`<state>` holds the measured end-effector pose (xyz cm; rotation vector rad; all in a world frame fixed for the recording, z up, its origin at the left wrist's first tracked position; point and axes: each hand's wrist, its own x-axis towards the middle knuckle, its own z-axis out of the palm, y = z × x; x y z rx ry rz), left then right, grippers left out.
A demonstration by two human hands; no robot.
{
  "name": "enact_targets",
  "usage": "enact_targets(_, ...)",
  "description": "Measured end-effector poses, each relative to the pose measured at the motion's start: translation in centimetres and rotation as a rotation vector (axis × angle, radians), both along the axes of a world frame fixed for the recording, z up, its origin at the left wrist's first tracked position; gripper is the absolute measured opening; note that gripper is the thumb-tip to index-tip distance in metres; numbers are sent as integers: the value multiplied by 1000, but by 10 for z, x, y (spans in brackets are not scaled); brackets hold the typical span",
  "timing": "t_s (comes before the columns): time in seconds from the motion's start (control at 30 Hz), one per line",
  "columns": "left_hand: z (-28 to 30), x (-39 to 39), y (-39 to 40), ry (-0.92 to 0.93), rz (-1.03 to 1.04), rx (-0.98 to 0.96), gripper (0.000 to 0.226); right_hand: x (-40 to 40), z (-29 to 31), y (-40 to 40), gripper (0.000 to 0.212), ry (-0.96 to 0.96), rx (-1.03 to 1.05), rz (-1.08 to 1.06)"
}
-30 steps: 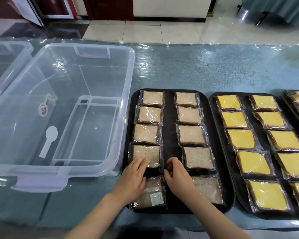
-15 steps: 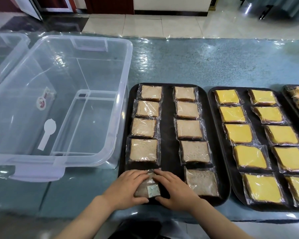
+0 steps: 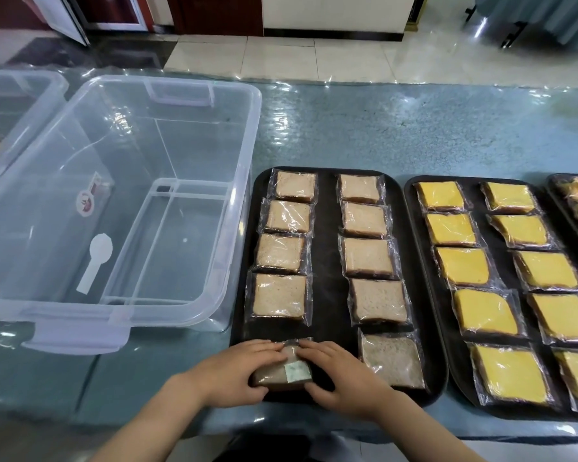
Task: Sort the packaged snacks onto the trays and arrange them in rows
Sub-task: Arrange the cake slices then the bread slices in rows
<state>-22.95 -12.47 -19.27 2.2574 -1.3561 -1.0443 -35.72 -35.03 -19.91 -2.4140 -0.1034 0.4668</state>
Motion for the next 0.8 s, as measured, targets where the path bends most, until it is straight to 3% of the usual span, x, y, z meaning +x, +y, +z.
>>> enact_targets(0.2, 15, 6, -2, 220, 317, -118, 33, 12, 17, 1, 26, 36, 155, -315)
enact_targets(0.33, 17, 11, -8, 297, 539, -193, 23, 13, 23, 4, 31, 61, 171, -333)
enact_targets(0.43, 14, 13, -11, 149, 602, -127, 9, 14, 21, 8, 23, 160, 186, -380)
enact_targets(0.53, 1, 8, -15, -78, 540, -31, 16, 17, 12, 14, 18, 223, 152, -429)
enact_targets(0.63, -11, -1, -22, -255, 529, -95, 23, 22, 5, 20, 15, 257, 150, -496)
enact_targets(0.7, -17, -5, -25, -455, 447, -166, 28, 26, 3, 23, 17, 249, 82, -505)
enact_targets(0.8, -22, -10, -25, -606, 306, -216, 32, 32, 2, 26, 20, 234, 34, -513)
